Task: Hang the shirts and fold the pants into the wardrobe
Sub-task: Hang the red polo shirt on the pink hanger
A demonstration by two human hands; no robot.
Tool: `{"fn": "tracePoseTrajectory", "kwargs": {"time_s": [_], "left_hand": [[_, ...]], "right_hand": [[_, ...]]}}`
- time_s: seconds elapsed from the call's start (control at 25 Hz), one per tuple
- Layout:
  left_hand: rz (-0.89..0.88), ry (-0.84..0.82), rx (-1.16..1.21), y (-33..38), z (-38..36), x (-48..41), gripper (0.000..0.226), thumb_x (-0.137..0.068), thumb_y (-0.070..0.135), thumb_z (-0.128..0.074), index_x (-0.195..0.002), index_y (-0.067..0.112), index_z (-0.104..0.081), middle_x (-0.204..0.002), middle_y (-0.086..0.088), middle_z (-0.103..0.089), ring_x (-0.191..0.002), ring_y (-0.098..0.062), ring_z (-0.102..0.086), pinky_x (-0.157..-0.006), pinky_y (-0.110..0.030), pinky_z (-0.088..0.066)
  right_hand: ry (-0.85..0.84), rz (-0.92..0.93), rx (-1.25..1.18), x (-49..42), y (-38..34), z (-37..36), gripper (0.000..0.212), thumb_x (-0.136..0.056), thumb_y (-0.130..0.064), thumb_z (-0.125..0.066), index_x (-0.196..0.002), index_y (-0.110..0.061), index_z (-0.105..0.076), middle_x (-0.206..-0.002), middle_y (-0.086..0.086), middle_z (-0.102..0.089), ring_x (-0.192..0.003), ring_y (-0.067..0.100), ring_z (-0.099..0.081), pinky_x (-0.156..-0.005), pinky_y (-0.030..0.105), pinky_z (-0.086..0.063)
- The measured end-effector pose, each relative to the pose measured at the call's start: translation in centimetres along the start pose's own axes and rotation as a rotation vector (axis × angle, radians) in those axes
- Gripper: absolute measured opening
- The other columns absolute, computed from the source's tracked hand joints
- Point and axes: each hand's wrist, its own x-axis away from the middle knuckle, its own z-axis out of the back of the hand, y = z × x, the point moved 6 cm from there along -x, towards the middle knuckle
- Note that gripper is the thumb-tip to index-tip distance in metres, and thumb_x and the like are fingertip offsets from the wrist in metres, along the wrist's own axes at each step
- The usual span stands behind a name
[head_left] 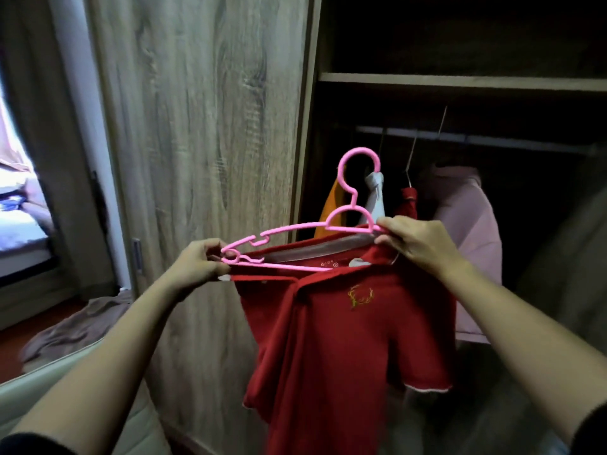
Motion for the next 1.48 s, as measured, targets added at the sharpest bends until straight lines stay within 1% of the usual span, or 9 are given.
{"fn": "tracePoseTrajectory", "kwargs": {"time_s": [0.16, 0.56, 0.8, 0.92, 1.0, 1.16, 1.28, 1.4, 1.48], "left_hand": [[0.09, 0.074, -0.09, 0.3, 2.8, -0.5, 0.02, -0.057, 0.003, -0.07, -0.061, 0.023, -0.072, -0.054, -0.005, -0.055, -0.043, -0.005, -0.041, -0.039, -0.01, -0.032], [0.222, 0.186, -0.063, 1.0, 4.7, -0.8, 0.028, -0.07, -0.014, -0.063, -0.069, 0.011, -0.074, -0.045, -0.004, -0.055, -0.036, -0.006, -0.043, -0.038, -0.01, -0.035], [0.225, 0.32, -0.329, 2.2, 4.4, 0.4, 0.032, -0.069, -0.007, -0.055, -0.063, 0.019, -0.071, -0.035, 0.005, -0.055, -0.036, -0.003, -0.049, -0.04, -0.009, -0.04], [0.282, 0.457, -0.458, 1.8, 4.7, 1.0, 0.024, -0.07, 0.004, -0.055, -0.066, 0.02, -0.073, -0.065, -0.01, -0.069, -0.075, -0.022, -0.066, -0.071, -0.024, -0.051], [0.319, 0.547, -0.512, 1.9, 4.9, 1.5, 0.024, -0.071, 0.007, -0.057, -0.08, 0.019, -0.075, -0.084, -0.014, -0.071, -0.092, -0.032, -0.064, -0.077, -0.028, -0.048], [0.254, 0.398, -0.289, 1.9, 4.5, 1.5, 0.024, -0.068, 0.0, -0.065, -0.078, 0.019, -0.077, -0.048, 0.005, -0.063, -0.063, -0.016, -0.062, -0.065, -0.023, -0.055], [0.229, 0.212, -0.175, 2.5, 3.9, 1.6, 0.024, -0.067, -0.008, -0.066, -0.078, 0.011, -0.076, -0.048, 0.0, -0.061, -0.046, -0.006, -0.055, -0.045, -0.013, -0.048], [0.173, 0.321, -0.248, 4.1, 3.9, 2.2, 0.016, -0.066, 0.004, -0.066, -0.069, 0.016, -0.076, -0.053, -0.007, -0.063, -0.046, -0.01, -0.057, -0.046, -0.016, -0.049], [0.018, 0.512, -0.493, 6.1, 3.5, 3.0, 0.019, -0.064, 0.023, -0.06, -0.067, 0.009, -0.073, -0.057, -0.013, -0.063, -0.057, -0.024, -0.061, -0.053, -0.026, -0.046]], "right_hand": [[0.077, 0.018, -0.001, 0.8, 0.1, -1.3, 0.041, -0.097, -0.054, -0.029, -0.115, -0.024, -0.051, -0.082, 0.003, -0.07, -0.065, 0.022, -0.069, -0.04, 0.027, -0.045], [0.19, 0.126, 0.035, 0.9, 0.1, -3.2, 0.035, -0.098, -0.047, -0.036, -0.112, -0.019, -0.051, -0.078, 0.009, -0.07, -0.056, 0.025, -0.067, -0.038, 0.027, -0.047], [0.185, 0.17, 0.067, 1.2, -1.1, -3.7, 0.032, -0.099, -0.046, -0.036, -0.113, -0.021, -0.051, -0.074, 0.01, -0.07, -0.054, 0.025, -0.066, -0.036, 0.028, -0.047], [0.177, 0.205, 0.066, 0.2, -3.2, -3.1, 0.034, -0.099, -0.045, -0.034, -0.116, -0.022, -0.052, -0.065, 0.003, -0.065, -0.047, 0.021, -0.061, -0.034, 0.025, -0.039], [0.129, 0.199, 0.062, 0.0, -4.2, -3.4, 0.038, -0.1, -0.045, -0.031, -0.123, -0.022, -0.05, -0.07, 0.001, -0.068, -0.051, 0.019, -0.062, -0.034, 0.025, -0.041], [0.051, 0.079, -0.147, 1.6, -2.5, -3.3, 0.042, -0.1, -0.048, -0.026, -0.128, -0.022, -0.044, -0.096, 0.008, -0.073, -0.075, 0.023, -0.072, -0.05, 0.03, -0.054], [-0.006, 0.162, -0.12, 3.1, -1.1, -2.8, 0.037, -0.101, -0.044, -0.026, -0.123, -0.022, -0.046, -0.082, 0.01, -0.071, -0.063, 0.026, -0.068, -0.046, 0.031, -0.052], [-0.047, 0.118, -0.038, 2.8, -1.4, -3.1, 0.04, -0.1, -0.05, -0.024, -0.123, -0.028, -0.048, -0.077, 0.009, -0.068, -0.059, 0.028, -0.066, -0.041, 0.033, -0.049], [-0.135, -0.115, -0.087, 1.8, -1.5, -3.8, 0.055, -0.093, -0.065, -0.016, -0.12, -0.033, -0.051, -0.094, 0.006, -0.071, -0.076, 0.03, -0.069, -0.055, 0.039, -0.055]]}}
